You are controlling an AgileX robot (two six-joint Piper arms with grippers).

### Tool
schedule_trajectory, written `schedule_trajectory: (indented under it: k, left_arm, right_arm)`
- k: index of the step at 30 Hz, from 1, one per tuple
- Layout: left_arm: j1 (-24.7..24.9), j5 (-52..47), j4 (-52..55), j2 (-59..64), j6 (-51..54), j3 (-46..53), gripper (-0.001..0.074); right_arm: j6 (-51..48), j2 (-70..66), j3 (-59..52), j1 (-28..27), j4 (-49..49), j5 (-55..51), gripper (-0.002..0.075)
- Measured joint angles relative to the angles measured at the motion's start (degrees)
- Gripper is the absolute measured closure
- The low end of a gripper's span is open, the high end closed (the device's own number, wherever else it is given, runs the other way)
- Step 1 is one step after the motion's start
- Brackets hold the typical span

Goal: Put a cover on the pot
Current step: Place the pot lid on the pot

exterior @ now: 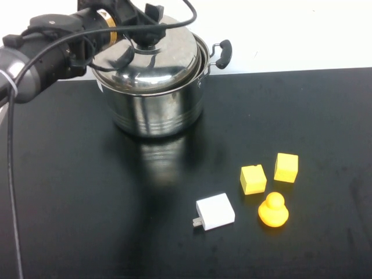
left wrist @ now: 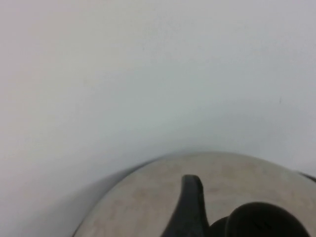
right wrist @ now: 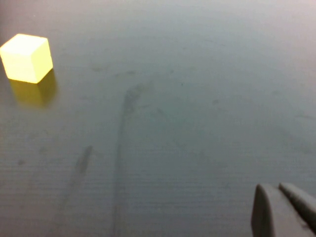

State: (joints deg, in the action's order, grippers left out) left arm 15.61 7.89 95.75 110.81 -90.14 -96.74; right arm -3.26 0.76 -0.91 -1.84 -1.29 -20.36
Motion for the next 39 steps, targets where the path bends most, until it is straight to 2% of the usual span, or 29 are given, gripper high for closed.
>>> schedule_trajectory:
  k: [12,14,17,28,39]
  left_arm:
    - [0.0,-2.09,0.92,3.13,-1.09,0.0,0.0215]
    - [0.0,-1.34,2.21,3.34,-1.09,0.0,0.0266]
    - [0.0,-0.72,2.99,3.45,-1.2,0.0,0.0413]
    - [0.0,0.6,3.28,3.2,-2.03,0.0,0.0403]
    - [0.0,4.42,4.65,1.51,-7.99,-1.15,0.0404]
  right_arm:
    - [0.0,0.0,0.0,0.0,0.0,0.0,0.0728]
    - [0.0,0.0,0.0,0.0,0.0,0.0,0.0728]
    - [0.0,0.0,0.0,0.0,0.0,0.0,0.0728]
    - [0.0,0.0,0.0,0.0,0.0,0.0,0.0728]
    - [0.0,0.0,0.0,0.0,0.0,0.0,0.0728]
